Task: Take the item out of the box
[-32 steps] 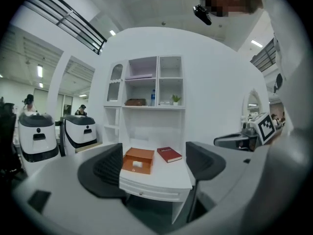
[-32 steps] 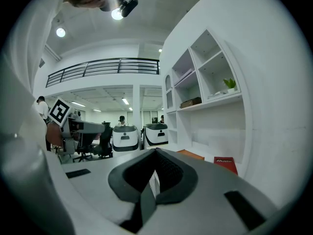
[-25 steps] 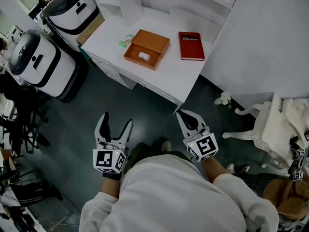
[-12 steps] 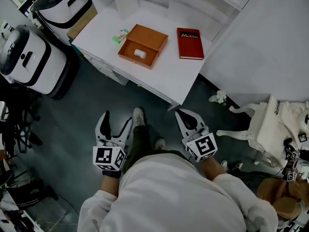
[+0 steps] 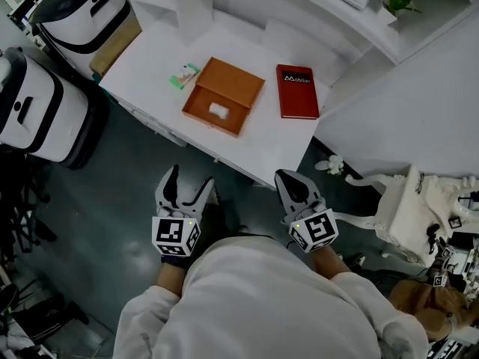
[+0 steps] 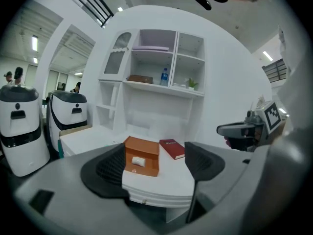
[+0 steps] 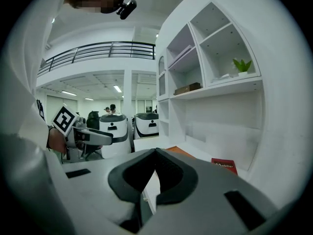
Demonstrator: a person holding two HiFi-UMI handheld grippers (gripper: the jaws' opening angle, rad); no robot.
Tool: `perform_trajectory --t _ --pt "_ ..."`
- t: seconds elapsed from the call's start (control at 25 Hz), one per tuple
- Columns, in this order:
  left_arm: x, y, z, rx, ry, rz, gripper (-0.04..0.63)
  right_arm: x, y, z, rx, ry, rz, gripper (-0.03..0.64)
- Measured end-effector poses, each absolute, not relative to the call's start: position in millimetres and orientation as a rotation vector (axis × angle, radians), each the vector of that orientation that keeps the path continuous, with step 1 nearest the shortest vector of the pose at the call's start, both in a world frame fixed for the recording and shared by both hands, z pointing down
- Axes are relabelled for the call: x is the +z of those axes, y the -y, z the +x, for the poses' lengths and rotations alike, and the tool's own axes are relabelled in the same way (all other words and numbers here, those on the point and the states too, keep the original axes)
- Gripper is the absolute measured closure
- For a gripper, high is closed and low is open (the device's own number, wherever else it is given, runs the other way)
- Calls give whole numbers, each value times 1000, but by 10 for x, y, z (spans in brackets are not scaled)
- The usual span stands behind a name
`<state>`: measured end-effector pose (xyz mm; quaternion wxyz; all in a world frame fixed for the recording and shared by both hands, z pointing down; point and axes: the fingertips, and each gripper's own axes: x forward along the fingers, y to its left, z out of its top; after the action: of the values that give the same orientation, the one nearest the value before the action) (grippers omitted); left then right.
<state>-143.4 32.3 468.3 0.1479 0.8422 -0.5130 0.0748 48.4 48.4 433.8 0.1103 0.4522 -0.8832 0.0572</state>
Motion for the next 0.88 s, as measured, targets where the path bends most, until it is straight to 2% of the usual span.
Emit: perform_trajectory --t 0.4,0.88 --pt "5158 756 -1701 388 1331 2417 215 4189 368 10 169 2505 1416 594" --pt "5757 1325 -1366 587 1286 2325 215 4328 814 357 224 2474 1443 594"
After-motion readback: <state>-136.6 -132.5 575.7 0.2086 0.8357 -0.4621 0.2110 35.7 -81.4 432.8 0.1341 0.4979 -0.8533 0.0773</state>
